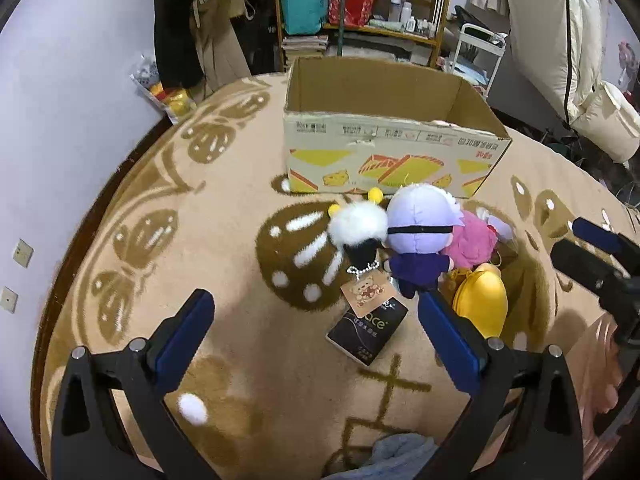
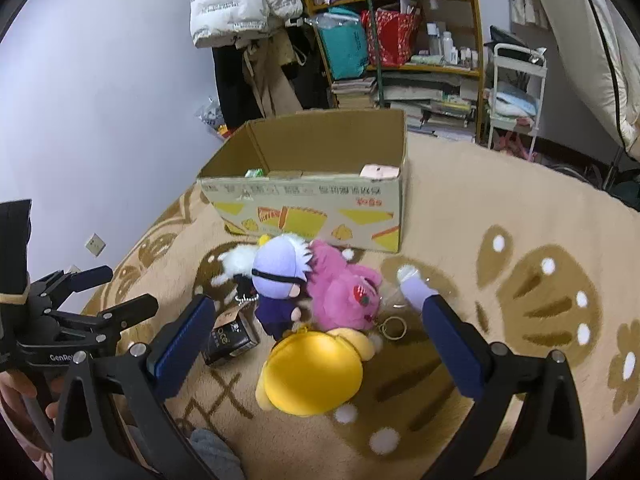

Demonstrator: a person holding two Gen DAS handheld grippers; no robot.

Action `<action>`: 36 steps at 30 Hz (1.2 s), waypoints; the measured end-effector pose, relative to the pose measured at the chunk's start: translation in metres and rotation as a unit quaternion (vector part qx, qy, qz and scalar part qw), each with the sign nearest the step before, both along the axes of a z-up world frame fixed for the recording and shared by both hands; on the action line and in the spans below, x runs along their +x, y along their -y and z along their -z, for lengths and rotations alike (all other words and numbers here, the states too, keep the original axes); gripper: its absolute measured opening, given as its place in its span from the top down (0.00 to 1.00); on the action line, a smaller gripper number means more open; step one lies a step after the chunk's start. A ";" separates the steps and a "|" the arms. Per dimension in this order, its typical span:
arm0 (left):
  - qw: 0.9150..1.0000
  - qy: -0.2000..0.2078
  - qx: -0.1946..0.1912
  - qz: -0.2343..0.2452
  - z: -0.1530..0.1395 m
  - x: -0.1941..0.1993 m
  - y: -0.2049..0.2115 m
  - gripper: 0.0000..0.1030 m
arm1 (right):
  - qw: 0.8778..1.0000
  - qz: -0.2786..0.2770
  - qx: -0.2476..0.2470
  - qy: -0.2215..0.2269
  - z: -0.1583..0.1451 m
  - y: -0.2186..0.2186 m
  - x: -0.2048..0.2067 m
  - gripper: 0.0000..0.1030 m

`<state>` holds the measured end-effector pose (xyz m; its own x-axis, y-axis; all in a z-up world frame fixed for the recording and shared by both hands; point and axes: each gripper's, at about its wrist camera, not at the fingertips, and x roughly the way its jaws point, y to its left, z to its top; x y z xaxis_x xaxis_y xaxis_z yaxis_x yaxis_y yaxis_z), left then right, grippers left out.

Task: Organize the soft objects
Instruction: 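Move both tools back toward the remaining toys, then grasp the yellow plush with the right gripper while the left grasps the black Face tissue pack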

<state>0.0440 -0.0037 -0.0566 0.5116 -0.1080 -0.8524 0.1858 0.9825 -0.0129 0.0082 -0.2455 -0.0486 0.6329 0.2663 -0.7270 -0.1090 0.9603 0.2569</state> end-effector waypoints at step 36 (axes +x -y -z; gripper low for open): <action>0.984 -0.174 0.003 0.040 0.089 0.042 0.028 0.02 | 0.985 -0.034 0.013 -0.169 0.096 -0.017 0.045 0.03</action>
